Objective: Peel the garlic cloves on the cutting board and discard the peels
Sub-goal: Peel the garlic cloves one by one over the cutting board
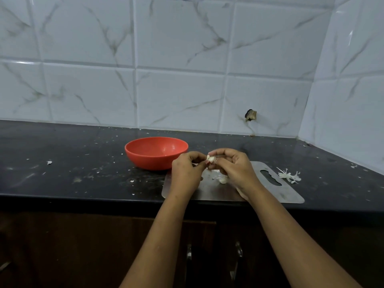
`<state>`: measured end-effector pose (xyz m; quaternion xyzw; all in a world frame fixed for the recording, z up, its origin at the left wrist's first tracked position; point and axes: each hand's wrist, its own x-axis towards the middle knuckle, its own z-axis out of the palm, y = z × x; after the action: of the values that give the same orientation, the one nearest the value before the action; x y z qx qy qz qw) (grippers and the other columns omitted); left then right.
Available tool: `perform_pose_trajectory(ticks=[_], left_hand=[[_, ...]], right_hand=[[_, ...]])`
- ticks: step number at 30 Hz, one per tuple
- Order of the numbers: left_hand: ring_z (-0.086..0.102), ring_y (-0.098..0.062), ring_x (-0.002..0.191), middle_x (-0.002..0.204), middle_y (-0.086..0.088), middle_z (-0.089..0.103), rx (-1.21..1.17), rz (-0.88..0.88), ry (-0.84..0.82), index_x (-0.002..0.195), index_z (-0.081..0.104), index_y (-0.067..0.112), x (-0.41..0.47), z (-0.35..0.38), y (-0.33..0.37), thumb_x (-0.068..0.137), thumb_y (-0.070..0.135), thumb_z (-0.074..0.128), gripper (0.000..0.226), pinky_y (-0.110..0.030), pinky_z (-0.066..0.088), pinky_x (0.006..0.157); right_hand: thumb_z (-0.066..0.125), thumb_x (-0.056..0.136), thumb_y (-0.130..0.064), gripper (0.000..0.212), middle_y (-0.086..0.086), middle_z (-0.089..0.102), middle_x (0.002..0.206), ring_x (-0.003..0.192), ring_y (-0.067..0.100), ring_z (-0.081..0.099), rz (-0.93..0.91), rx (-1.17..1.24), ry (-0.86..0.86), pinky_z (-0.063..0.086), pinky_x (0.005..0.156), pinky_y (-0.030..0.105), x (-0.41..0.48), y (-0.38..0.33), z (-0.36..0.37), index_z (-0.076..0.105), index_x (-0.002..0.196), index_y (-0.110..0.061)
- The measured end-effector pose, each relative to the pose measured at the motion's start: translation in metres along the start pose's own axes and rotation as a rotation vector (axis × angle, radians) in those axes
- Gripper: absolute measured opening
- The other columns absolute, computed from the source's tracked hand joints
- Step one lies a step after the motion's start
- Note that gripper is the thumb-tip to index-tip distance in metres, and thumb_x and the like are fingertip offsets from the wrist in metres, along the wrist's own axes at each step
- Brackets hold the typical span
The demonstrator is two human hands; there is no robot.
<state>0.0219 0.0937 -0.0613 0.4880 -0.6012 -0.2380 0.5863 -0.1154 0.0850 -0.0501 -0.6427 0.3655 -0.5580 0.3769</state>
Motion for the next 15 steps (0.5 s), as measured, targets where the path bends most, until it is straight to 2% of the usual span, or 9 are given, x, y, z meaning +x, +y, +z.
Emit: perform_pose_trajectory(ticks=[2,5,7,12,15], left_hand=[[0.065,-0.014,0.072,0.081,0.002,0.068,0.03,0.003,0.021,0.089,0.073,0.016,0.0008,0.0005,-0.0004,0.086,0.014,0.069,0.005,-0.026,0.058,0.061],[0.066,-0.015,0.073,0.077,0.006,0.068,0.066,0.008,0.039,0.084,0.073,0.019,0.0022,0.0015,-0.0027,0.084,0.017,0.071,0.003,-0.04,0.058,0.071],[0.065,-0.013,0.073,0.075,0.009,0.067,0.088,0.011,0.039,0.083,0.073,0.021,0.0028,0.0026,-0.0036,0.084,0.017,0.072,0.005,-0.042,0.058,0.072],[0.063,-0.012,0.068,0.067,0.012,0.063,0.146,0.059,0.037,0.08,0.074,0.023,0.0029,0.006,-0.0043,0.083,0.017,0.07,0.009,-0.042,0.058,0.068],[0.064,-0.012,0.068,0.066,0.01,0.065,0.151,0.064,0.036,0.079,0.073,0.025,0.0026,0.006,-0.0046,0.084,0.017,0.069,0.01,-0.042,0.058,0.067]], right_hand=[[0.062,0.089,0.0,0.014,0.012,0.073,0.081,0.075,0.018,0.07,0.003,0.02,-0.012,0.047,0.06,0.013,-0.0009,-0.0003,-0.0001,0.072,0.092,-0.01],[0.065,0.088,-0.002,0.012,0.014,0.074,0.082,0.078,0.021,0.072,-0.025,-0.033,-0.022,0.055,0.073,0.023,0.0003,0.0029,-0.0008,0.072,0.094,-0.01],[0.065,0.087,-0.002,0.012,0.015,0.073,0.082,0.078,0.023,0.072,-0.021,-0.047,-0.008,0.056,0.078,0.027,0.001,0.0043,-0.0012,0.071,0.093,-0.01],[0.064,0.086,-0.002,0.011,0.013,0.073,0.078,0.074,0.019,0.072,-0.006,-0.081,0.035,0.051,0.063,0.02,0.0009,0.0036,-0.0008,0.069,0.093,-0.009],[0.064,0.086,-0.002,0.009,0.013,0.073,0.078,0.073,0.019,0.071,-0.003,-0.106,0.041,0.052,0.066,0.021,0.0018,0.0046,-0.0008,0.069,0.092,-0.008]])
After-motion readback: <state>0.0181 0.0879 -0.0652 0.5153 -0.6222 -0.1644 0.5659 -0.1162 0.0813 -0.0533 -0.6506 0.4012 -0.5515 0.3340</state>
